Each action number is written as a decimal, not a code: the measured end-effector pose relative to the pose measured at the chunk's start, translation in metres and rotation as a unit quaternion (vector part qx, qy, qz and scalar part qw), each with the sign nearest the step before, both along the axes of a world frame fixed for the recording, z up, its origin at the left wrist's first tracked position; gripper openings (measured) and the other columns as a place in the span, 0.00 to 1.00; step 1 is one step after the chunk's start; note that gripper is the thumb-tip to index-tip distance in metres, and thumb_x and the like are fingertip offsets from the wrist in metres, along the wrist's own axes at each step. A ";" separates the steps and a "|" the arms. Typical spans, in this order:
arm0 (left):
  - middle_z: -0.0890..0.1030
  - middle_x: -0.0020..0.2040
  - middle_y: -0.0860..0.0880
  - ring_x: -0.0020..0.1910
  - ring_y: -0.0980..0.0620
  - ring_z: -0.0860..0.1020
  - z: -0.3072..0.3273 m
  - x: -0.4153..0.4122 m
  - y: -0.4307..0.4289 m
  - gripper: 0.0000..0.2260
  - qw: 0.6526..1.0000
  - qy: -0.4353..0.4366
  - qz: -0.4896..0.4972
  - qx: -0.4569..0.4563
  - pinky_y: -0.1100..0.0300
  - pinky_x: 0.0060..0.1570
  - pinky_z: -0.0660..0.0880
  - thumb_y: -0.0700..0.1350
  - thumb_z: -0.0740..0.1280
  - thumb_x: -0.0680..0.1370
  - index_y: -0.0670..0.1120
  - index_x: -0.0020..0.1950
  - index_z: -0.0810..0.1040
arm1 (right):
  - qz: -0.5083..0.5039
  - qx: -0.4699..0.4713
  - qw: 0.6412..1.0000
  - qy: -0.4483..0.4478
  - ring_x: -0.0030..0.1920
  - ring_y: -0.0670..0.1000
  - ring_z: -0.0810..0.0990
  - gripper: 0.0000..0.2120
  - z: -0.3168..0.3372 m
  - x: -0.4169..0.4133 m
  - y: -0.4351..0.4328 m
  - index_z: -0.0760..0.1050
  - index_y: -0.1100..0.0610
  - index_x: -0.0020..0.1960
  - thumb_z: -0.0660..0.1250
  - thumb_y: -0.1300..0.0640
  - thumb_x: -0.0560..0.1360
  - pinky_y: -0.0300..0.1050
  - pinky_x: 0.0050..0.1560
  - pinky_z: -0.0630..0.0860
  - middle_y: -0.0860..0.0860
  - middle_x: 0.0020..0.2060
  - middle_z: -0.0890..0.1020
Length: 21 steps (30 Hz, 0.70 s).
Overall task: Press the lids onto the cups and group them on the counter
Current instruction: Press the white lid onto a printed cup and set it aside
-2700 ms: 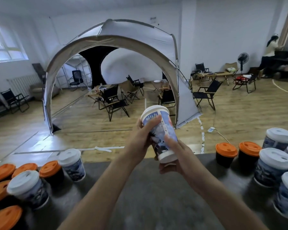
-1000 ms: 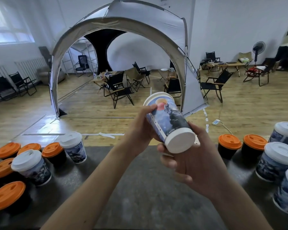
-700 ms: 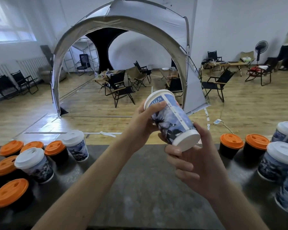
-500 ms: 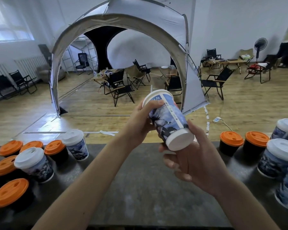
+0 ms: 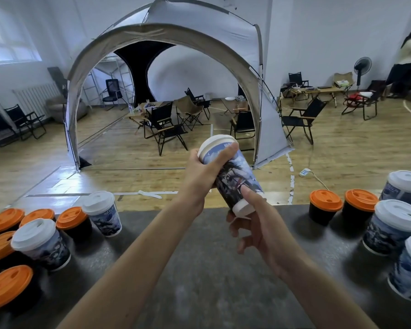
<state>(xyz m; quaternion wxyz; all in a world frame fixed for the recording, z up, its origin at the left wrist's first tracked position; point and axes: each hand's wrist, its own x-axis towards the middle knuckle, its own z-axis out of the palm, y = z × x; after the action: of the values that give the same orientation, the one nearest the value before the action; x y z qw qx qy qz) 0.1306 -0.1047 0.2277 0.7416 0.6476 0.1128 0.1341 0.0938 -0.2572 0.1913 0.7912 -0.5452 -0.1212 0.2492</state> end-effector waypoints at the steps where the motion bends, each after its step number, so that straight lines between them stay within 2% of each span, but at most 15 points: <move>1: 0.83 0.58 0.42 0.51 0.46 0.86 0.000 -0.001 0.001 0.29 1.000 0.000 -0.016 0.001 0.51 0.48 0.83 0.55 0.81 0.69 0.47 0.62 0.71 | -0.008 -0.004 1.000 0.000 0.31 0.50 0.75 0.28 0.000 -0.001 0.000 0.76 0.59 0.60 0.68 0.36 0.74 0.41 0.24 0.70 0.56 0.38 0.79; 4: 0.83 0.60 0.40 0.55 0.41 0.84 0.001 -0.003 0.003 0.30 0.996 -0.027 -0.082 -0.032 0.52 0.47 0.82 0.50 0.80 0.70 0.45 0.67 0.71 | 0.056 0.107 0.983 0.136 0.26 0.47 0.70 0.29 0.007 -0.003 -0.003 0.75 0.61 0.58 0.59 0.35 0.76 0.38 0.19 0.65 0.53 0.33 0.74; 6: 0.83 0.58 0.41 0.53 0.43 0.85 -0.001 -0.003 0.002 0.25 0.996 -0.052 -0.079 -0.003 0.52 0.47 0.82 0.47 0.79 0.72 0.47 0.65 0.73 | 0.092 0.172 0.960 0.203 0.24 0.46 0.68 0.32 0.007 -0.001 -0.006 0.75 0.62 0.57 0.58 0.33 0.75 0.36 0.16 0.64 0.52 0.32 0.72; 10: 0.83 0.56 0.43 0.50 0.47 0.86 -0.002 -0.002 -0.004 0.23 0.997 -0.058 -0.039 0.042 0.51 0.48 0.84 0.49 0.79 0.72 0.49 0.61 0.74 | 0.122 0.206 0.945 0.223 0.23 0.46 0.68 0.35 0.000 -0.001 -0.006 0.75 0.65 0.59 0.61 0.33 0.73 0.36 0.16 0.65 0.52 0.32 0.72; 12: 0.83 0.57 0.44 0.50 0.47 0.86 -0.003 -0.002 -0.004 0.24 0.997 -0.052 -0.036 0.039 0.52 0.46 0.83 0.51 0.79 0.71 0.49 0.62 0.73 | 0.115 0.190 0.954 0.200 0.23 0.46 0.67 0.35 0.003 -0.001 -0.007 0.75 0.65 0.61 0.61 0.33 0.74 0.37 0.17 0.65 0.51 0.31 0.71; 13: 0.82 0.58 0.44 0.51 0.47 0.85 -0.004 -0.002 -0.005 0.25 0.998 -0.045 -0.038 0.033 0.52 0.45 0.83 0.53 0.79 0.71 0.49 0.63 0.72 | 0.090 0.156 0.970 0.162 0.24 0.46 0.67 0.35 0.004 -0.001 -0.007 0.74 0.65 0.62 0.61 0.34 0.74 0.38 0.18 0.66 0.51 0.31 0.70; 15: 0.80 0.60 0.44 0.54 0.46 0.84 -0.007 -0.004 -0.005 0.29 0.998 -0.035 -0.041 0.023 0.52 0.42 0.82 0.58 0.77 0.70 0.48 0.64 0.71 | -0.021 0.040 0.999 0.017 0.24 0.47 0.69 0.34 0.001 0.003 -0.009 0.72 0.65 0.63 0.68 0.36 0.74 0.41 0.22 0.70 0.50 0.30 0.71; 16: 0.80 0.61 0.44 0.54 0.46 0.84 -0.009 -0.004 -0.006 0.32 0.998 -0.036 -0.041 0.016 0.52 0.41 0.82 0.60 0.77 0.69 0.47 0.65 0.70 | -0.093 -0.033 0.992 -0.073 0.26 0.47 0.73 0.32 -0.003 0.005 -0.010 0.72 0.62 0.62 0.73 0.38 0.73 0.43 0.24 0.73 0.50 0.32 0.74; 18: 0.82 0.59 0.44 0.53 0.44 0.85 -0.012 -0.005 -0.009 0.34 0.999 -0.030 -0.039 -0.011 0.51 0.41 0.82 0.61 0.77 0.69 0.45 0.66 0.71 | -0.205 -0.169 0.933 -0.244 0.33 0.44 0.81 0.29 -0.011 0.010 -0.015 0.71 0.54 0.58 0.79 0.41 0.69 0.42 0.30 0.77 0.48 0.40 0.82; 21: 0.86 0.55 0.42 0.46 0.44 0.86 -0.015 -0.005 -0.010 0.33 0.997 -0.002 -0.060 -0.048 0.53 0.38 0.82 0.59 0.78 0.69 0.42 0.66 0.76 | -0.260 -0.291 0.817 -0.424 0.36 0.44 0.82 0.32 -0.022 0.013 -0.019 0.69 0.50 0.62 0.78 0.38 0.67 0.43 0.33 0.78 0.46 0.44 0.83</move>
<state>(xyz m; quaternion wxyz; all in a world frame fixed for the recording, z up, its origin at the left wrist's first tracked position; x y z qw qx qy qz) 0.1252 -0.1149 0.2125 0.7789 0.6163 0.0788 0.0849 0.1073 -0.2758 0.1692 0.5011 -0.8132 -0.2200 -0.1980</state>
